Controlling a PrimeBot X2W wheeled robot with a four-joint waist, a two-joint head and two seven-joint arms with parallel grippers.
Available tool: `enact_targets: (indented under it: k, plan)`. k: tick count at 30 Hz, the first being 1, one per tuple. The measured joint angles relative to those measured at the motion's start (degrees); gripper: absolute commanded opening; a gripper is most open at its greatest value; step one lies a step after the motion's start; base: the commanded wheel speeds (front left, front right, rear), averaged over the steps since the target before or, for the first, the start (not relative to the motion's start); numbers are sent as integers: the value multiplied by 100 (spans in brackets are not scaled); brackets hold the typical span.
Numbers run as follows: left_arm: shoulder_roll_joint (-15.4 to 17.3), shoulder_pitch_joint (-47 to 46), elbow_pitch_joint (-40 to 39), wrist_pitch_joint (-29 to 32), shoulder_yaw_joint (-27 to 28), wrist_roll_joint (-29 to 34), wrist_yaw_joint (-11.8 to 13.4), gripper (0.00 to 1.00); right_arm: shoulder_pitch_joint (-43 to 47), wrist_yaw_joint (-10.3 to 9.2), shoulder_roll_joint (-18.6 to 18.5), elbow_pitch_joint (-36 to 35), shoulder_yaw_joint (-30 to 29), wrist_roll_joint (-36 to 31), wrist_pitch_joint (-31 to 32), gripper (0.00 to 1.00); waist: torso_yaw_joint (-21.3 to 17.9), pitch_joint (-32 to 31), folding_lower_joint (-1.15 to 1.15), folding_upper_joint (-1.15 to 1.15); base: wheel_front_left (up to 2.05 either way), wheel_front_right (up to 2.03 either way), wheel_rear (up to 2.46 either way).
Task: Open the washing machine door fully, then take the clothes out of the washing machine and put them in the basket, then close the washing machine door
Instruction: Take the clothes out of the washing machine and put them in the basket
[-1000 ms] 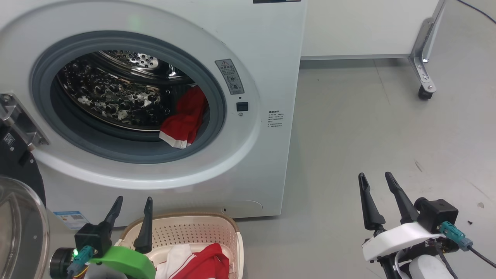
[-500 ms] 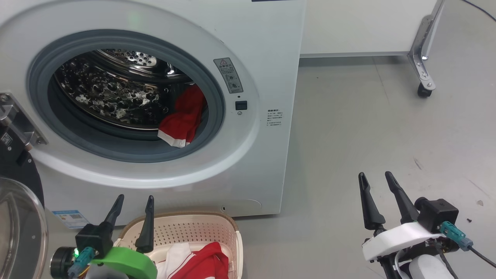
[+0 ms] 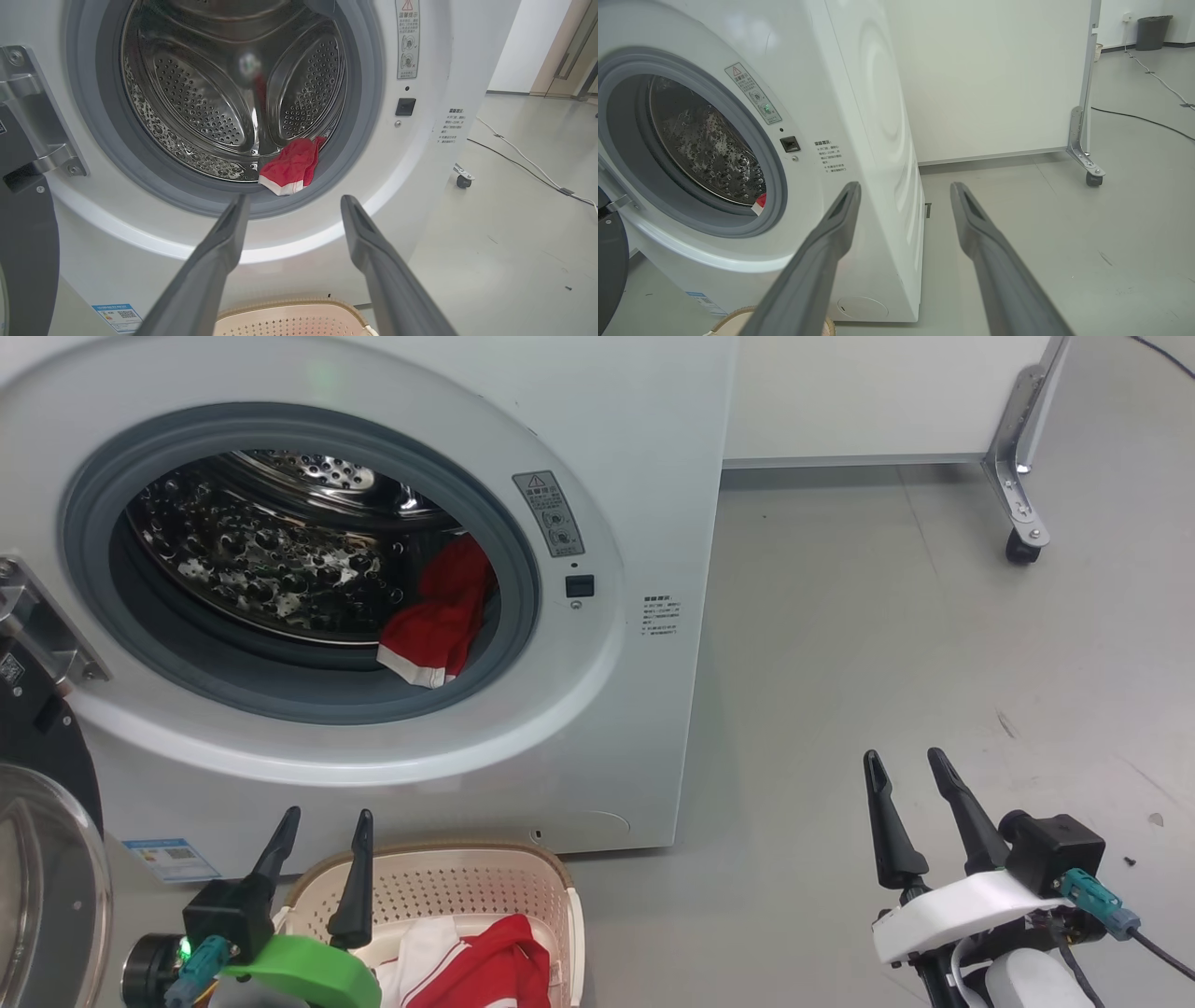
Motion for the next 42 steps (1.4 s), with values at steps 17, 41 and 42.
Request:
enact_targets:
  k: [17,41,42]
  plan:
    - [49,-9,-360,19,27,14,79,100,-8,0,-14,-110,98,0,1,100,-130,358,0,0,0,0,0]
    - [936,-2087,-949,1484,927,-389,119,100,-745,0,12,-532,197,1,0,100,-738,1991,0,0,0,0,0]
    - [958,-2199,-910,1574,983,-457,130,100,-796,0,16,-544,200,2,0,100,-782,2063,0,0,0,0,0]
